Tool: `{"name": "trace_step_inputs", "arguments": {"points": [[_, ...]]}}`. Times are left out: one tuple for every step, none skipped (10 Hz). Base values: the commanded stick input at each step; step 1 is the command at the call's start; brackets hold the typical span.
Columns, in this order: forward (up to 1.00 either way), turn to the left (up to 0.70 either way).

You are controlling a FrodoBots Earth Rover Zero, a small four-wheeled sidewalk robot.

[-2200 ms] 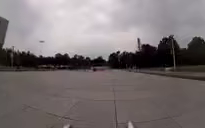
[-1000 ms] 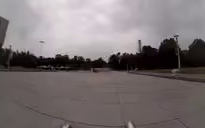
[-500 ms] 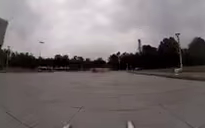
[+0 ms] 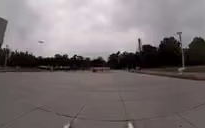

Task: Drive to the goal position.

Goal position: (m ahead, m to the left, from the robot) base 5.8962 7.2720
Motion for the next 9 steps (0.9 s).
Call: {"name": "trace_step_inputs", "arguments": {"points": [[0.7, 0.0], [0.7, 0.0], [0.7, 0.0], [0.7, 0.0], [0.7, 0.0], [0.7, 0.0], [0.7, 0.0], [0.7, 0.0], [0.7, 0.0]]}}
